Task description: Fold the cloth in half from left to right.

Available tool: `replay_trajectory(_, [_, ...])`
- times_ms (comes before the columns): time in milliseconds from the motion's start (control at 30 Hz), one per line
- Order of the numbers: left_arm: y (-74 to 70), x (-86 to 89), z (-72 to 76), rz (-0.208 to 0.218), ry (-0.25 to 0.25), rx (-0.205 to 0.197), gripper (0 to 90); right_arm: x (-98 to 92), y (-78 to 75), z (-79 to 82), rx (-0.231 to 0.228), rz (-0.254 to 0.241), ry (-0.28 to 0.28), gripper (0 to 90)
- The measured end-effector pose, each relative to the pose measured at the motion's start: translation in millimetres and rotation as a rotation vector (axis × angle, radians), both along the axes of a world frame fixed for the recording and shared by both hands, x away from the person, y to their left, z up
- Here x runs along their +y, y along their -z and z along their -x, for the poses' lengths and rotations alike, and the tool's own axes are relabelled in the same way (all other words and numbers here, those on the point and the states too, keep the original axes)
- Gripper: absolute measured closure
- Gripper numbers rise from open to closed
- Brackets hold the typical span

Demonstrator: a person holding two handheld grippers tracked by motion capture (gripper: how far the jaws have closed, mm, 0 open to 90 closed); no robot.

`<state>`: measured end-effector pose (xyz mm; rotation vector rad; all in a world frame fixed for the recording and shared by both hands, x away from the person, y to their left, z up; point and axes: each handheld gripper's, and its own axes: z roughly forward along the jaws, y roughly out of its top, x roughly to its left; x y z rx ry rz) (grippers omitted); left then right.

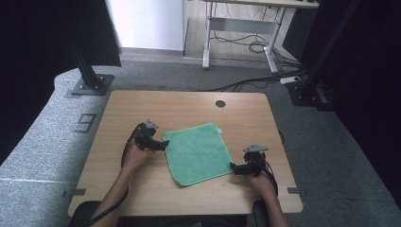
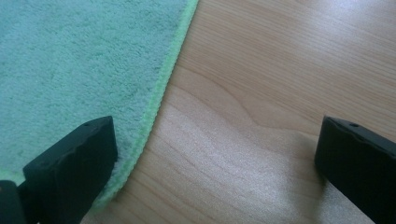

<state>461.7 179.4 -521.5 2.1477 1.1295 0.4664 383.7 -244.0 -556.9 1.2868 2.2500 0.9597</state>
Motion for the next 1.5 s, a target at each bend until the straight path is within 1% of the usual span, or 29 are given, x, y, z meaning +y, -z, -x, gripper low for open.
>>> replay_trajectory(133, [-1.1,-2.4,-12.5,0.002,-0.022,-0.005,0.4,0.0,0.0,0.0,0.0,0.0,0.0,0.0])
replay_trajectory(267, [-1.0,-5.4,-22.7,-0.006,-0.035,-0.004,0.5,0.1,0.0,-0.1,0.0,0.0,-0.001,0.0])
replay_trajectory(467, [6.9,-6.3,-33.3,-0.012,-0.06,0.011,0.6,0.1,0.0,-0.1,0.0,0.0,-0.001,0.0])
replay_trajectory(800, [20.5,0.3,-39.4,-0.033,-0.094,0.034,0.6,0.1,0.0,-0.1,0.0,0.0,-0.002,0.0])
replay_trajectory(867, [23.2,1.4,-40.4,-0.046,-0.097,0.039,0.6,0.1,0.0,-0.1,0.0,0.0,-0.002,0.0])
replay_trajectory(1033, [26.9,4.9,-40.5,-0.002,-0.101,0.046,0.5,0.1,0.0,-0.1,0.0,0.0,-0.002,0.0])
replay_trajectory(1267, [27.1,5.1,-40.2,-0.001,-0.102,0.046,0.5,-0.1,-0.2,-0.8,0.002,0.0,-0.01,0.0])
replay_trajectory(1333, [27.1,5.1,-40.2,-0.001,-0.102,0.046,0.5,0.3,-1.4,-1.7,0.015,0.002,-0.01,0.0])
replay_trajectory(1467, [27.1,5.1,-40.2,-0.001,-0.102,0.046,0.4,1.8,-4.6,-2.9,0.043,0.003,-0.029,0.0])
replay_trajectory(1500, [27.1,5.0,-40.2,0.0,-0.103,0.046,0.4,2.7,-5.5,-2.7,0.044,0.002,-0.032,0.0])
